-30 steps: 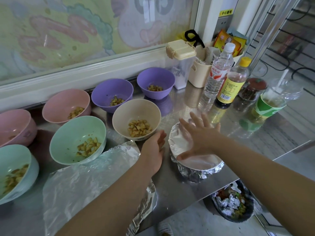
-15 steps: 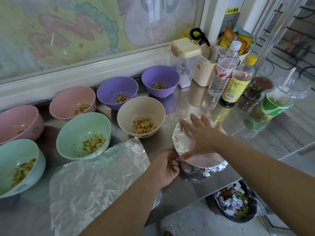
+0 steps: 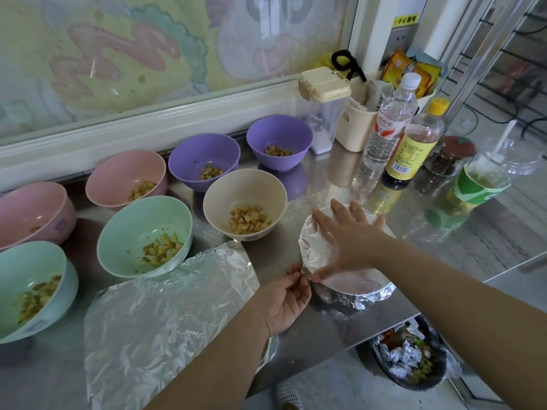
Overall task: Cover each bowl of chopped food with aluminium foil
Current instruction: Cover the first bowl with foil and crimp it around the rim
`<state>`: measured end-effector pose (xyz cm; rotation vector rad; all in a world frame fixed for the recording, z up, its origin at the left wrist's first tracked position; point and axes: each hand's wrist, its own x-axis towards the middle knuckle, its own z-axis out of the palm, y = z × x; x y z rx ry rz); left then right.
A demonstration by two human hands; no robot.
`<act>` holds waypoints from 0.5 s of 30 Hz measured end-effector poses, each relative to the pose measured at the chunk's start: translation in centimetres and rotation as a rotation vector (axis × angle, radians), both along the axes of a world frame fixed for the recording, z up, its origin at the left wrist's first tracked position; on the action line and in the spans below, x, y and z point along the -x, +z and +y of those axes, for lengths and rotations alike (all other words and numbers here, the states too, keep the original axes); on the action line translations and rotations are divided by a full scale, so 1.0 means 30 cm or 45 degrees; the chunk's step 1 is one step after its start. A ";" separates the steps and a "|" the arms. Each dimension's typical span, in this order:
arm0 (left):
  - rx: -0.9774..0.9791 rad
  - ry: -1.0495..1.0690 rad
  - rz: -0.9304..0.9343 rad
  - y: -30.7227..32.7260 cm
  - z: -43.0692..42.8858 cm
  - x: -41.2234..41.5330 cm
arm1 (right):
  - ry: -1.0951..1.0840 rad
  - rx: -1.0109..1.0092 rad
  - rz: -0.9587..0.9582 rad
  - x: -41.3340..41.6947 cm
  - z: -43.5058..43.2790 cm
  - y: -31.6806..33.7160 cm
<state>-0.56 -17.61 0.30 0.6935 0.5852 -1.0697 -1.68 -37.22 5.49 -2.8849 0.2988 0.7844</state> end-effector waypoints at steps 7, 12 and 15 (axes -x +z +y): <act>-0.094 -0.208 -0.304 -0.005 -0.007 -0.016 | 0.000 0.007 -0.015 0.002 0.000 -0.004; -0.280 -0.388 -0.670 -0.001 -0.002 -0.049 | 0.002 0.016 -0.013 0.001 0.002 -0.002; -0.449 -0.575 -0.962 -0.006 0.010 -0.078 | 0.002 0.010 -0.020 0.002 0.003 -0.002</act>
